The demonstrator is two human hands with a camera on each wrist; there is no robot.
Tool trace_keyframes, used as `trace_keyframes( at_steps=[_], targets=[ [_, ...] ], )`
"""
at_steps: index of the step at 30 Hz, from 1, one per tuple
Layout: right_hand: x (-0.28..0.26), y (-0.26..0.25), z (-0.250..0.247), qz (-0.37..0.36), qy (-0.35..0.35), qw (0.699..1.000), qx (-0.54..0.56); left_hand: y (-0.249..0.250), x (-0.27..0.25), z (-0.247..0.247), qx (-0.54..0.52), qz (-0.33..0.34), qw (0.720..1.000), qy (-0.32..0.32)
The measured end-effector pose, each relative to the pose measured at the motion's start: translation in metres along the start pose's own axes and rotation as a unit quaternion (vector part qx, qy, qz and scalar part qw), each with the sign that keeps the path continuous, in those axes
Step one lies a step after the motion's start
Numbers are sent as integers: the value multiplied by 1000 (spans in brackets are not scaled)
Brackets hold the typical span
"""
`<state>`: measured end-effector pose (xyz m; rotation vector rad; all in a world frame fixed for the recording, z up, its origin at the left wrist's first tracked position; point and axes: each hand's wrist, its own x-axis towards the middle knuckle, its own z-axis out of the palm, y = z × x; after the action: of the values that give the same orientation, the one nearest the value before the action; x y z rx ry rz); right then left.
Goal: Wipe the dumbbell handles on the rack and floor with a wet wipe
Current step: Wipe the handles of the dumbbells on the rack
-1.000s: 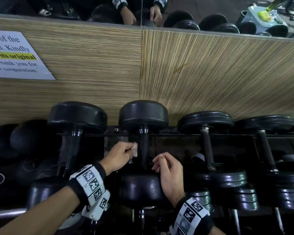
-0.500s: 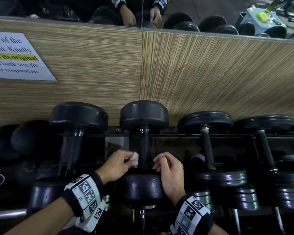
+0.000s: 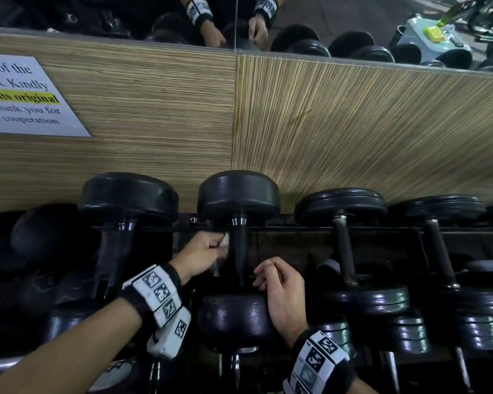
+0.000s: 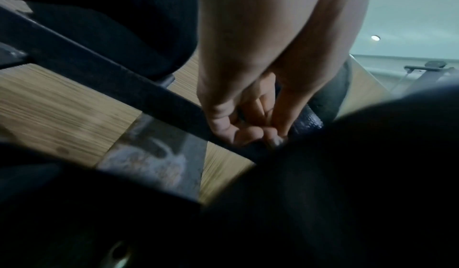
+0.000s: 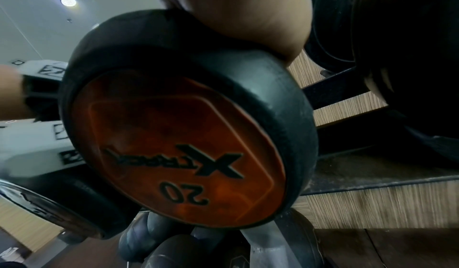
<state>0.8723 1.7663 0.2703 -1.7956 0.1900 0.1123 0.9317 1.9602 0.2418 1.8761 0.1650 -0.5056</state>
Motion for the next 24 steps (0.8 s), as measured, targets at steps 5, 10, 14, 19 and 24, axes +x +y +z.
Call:
trace_keyframes(
  at_steps=[5,10,14,19,24],
  targets=[
    [0,0,0,0,1,1000,-2,9,19,-1,30,21,999,30],
    [0,2,0,1,-3,1000,2,-21,-9,11,93,-19,992,-85],
    [0,1,0,1,-7,1000,8,-25,-25,12,84,-24,990,-107],
    [1,2,0,-2,-6,1000,2,-11,-40,4,56,-15,997,-41],
    [0,-1,-1,-4,-8,1000,2,-4,-9,1,38,11,999,8]
  ],
)
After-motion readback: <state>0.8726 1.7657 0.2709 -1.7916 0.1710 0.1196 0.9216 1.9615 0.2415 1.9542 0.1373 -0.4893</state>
